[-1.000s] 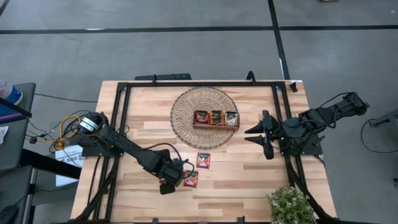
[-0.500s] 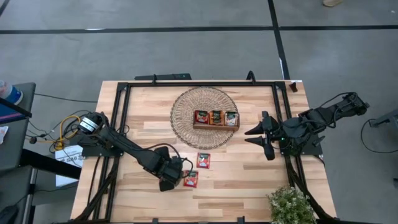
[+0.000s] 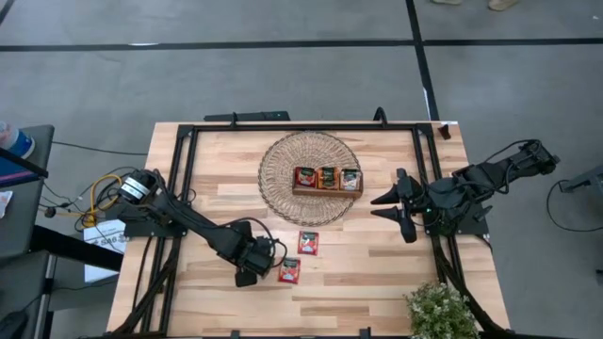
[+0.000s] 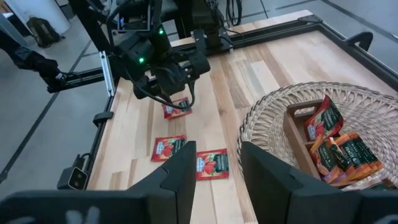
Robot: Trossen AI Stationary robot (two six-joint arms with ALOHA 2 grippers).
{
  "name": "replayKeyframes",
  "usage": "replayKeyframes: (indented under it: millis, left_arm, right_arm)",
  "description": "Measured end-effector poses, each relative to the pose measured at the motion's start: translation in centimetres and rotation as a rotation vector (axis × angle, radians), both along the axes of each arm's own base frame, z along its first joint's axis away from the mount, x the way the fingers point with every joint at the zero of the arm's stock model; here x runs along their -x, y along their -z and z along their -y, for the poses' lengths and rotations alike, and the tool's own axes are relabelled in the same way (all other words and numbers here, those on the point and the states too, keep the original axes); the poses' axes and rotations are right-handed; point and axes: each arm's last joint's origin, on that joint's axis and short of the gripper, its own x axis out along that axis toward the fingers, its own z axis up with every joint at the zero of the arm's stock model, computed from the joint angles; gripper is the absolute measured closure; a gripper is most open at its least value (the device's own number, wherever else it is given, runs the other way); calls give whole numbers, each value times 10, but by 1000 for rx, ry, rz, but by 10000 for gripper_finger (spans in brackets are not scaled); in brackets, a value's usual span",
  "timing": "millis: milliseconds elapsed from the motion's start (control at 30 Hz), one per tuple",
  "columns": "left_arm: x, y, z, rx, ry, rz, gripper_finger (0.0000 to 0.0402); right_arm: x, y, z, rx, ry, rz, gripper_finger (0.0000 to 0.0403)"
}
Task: Pick & Place Tea
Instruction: Put the left red tea bag into the left slot of the wooden organizer
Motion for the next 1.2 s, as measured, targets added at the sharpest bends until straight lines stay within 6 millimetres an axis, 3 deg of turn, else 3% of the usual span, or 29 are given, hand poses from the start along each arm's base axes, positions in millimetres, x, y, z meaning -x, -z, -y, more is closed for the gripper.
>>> replayKeyframes:
  millis: [233, 467, 667, 833, 1200]
  left_arm:
    - [-2, 2, -5, -8, 38, 4, 136]
    - [10, 32, -11, 96, 27, 26, 136]
    - [11, 36, -16, 114, 31, 27, 147]
    - [10, 37, -17, 120, 36, 35, 199]
    - [11, 26, -17, 135, 6, 90, 364]
  right_arm:
    - [0, 0, 0, -4, -7, -1, 285]
    - [0, 0, 0, -6, -10, -1, 285]
    - [0, -1, 0, -9, -9, 4, 285]
    - [-1, -2, -1, -17, -10, 21, 285]
    - [-1, -2, -1, -17, -10, 21, 285]
